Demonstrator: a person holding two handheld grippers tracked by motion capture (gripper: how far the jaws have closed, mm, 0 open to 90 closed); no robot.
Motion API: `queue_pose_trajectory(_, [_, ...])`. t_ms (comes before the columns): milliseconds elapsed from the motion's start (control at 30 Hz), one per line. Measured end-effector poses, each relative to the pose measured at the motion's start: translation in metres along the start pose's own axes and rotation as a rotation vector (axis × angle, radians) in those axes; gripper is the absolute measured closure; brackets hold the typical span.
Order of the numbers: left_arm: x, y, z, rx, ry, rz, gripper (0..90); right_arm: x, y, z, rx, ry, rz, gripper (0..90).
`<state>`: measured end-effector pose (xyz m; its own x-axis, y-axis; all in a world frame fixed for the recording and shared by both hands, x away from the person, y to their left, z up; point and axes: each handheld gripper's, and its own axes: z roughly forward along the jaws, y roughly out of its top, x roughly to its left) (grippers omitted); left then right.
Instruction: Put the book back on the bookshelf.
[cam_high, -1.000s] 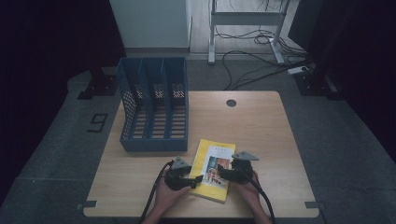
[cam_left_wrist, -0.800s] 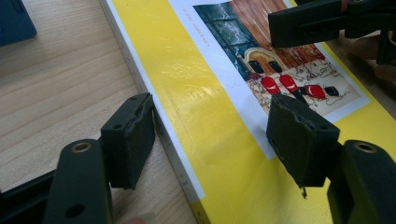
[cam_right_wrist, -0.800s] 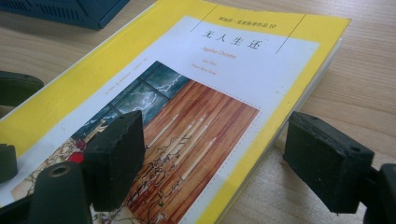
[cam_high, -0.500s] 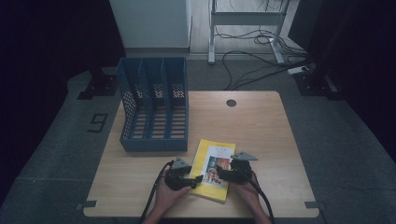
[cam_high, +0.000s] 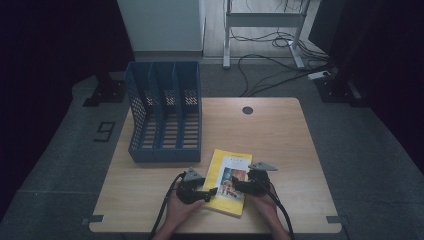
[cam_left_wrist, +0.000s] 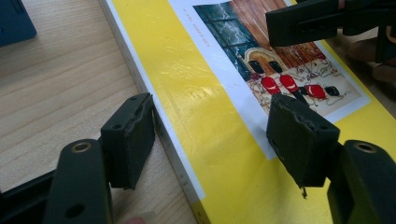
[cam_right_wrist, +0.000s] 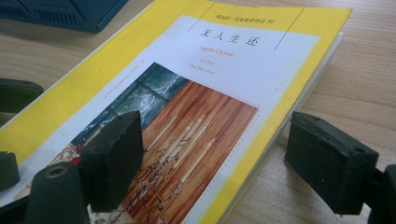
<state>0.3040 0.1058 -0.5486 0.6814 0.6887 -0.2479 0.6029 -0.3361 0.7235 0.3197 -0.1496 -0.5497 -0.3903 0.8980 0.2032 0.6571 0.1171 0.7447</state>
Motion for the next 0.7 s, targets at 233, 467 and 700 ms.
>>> queue_pose_trajectory(233, [0.000,0.000,0.000,0.000,0.000,0.001,32.2,0.000,0.001,-0.005,-0.017,0.006,-0.020,23.0])
queue_pose_trajectory(467, [0.000,0.000,0.000,0.000,0.000,0.000,32.2,0.001,0.004,-0.012,-0.066,0.024,-0.018,25.3])
queue_pose_trajectory(700, [0.000,0.000,0.000,-0.001,-0.002,-0.001,32.2,0.010,0.009,-0.024,-0.134,0.092,-0.052,28.4])
